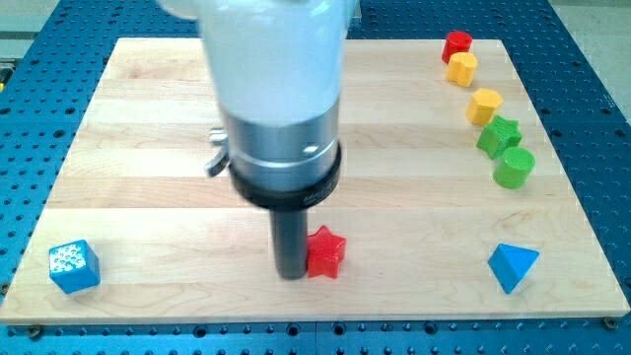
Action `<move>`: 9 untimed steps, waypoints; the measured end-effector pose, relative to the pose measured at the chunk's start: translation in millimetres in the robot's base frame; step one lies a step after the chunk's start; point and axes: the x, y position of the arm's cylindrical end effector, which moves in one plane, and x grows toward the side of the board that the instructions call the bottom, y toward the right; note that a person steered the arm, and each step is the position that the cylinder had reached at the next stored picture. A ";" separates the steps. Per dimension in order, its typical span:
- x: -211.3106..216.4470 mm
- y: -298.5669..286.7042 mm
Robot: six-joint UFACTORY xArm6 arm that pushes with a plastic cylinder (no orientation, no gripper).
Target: Move the red star to the bottom of the green circle
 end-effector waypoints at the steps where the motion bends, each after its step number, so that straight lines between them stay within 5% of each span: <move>1: -11.0 36.3; 4: 16.3 94.1; 6: -40.0 171.9; 7: -33.4 125.6; 9: -70.8 141.3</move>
